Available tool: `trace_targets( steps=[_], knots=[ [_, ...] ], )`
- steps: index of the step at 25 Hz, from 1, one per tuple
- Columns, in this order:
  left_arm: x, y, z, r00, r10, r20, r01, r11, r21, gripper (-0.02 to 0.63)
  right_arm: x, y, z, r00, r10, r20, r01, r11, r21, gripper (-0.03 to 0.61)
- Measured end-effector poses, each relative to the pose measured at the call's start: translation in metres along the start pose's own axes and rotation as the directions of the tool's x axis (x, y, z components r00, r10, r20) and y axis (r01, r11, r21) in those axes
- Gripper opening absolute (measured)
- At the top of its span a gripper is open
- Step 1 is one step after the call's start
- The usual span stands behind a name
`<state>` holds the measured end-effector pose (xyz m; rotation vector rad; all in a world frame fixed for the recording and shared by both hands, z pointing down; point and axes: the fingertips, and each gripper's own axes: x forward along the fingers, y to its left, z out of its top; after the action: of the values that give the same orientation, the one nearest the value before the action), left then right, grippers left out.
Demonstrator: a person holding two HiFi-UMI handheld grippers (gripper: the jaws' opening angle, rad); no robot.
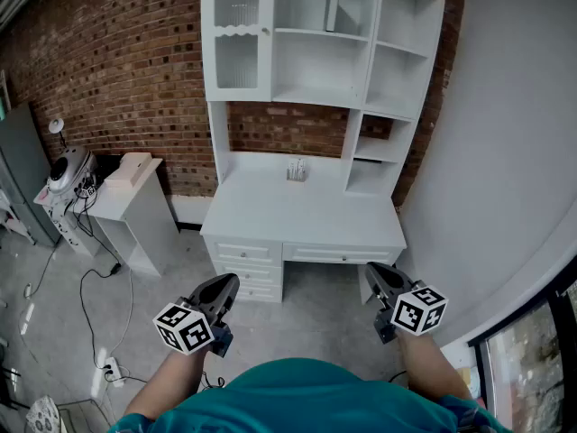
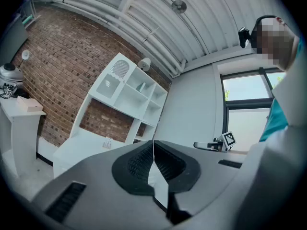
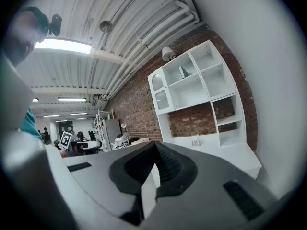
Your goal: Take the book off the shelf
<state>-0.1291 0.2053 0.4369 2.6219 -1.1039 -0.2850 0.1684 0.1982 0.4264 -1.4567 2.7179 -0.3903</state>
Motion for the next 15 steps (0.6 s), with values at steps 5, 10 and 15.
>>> trace_targets(
  steps=[5, 10, 15],
  knots=[
    [0.006, -0.001, 0.0, 1.0, 0.001, -0.002, -0.001, 1.0, 0.001, 0.02, 0.003, -0.006, 0.004, 1.0, 0.002, 0.001, -0.002, 1.0, 0.0, 0.02],
    [0.012, -0.008, -0.002, 1.0, 0.002, -0.005, -0.002, 1.0, 0.004, 0.02, 0.0, -0.01, 0.005, 1.0, 0.014, 0.0, -0.014, 1.0, 0.007, 0.02],
    [0.019, -0.016, -0.004, 1.0, 0.005, -0.01, -0.005, 1.0, 0.012, 0.02, -0.006, -0.017, 0.009, 0.999, 0.038, 0.016, -0.039, 0.998, 0.053, 0.021]
  ],
)
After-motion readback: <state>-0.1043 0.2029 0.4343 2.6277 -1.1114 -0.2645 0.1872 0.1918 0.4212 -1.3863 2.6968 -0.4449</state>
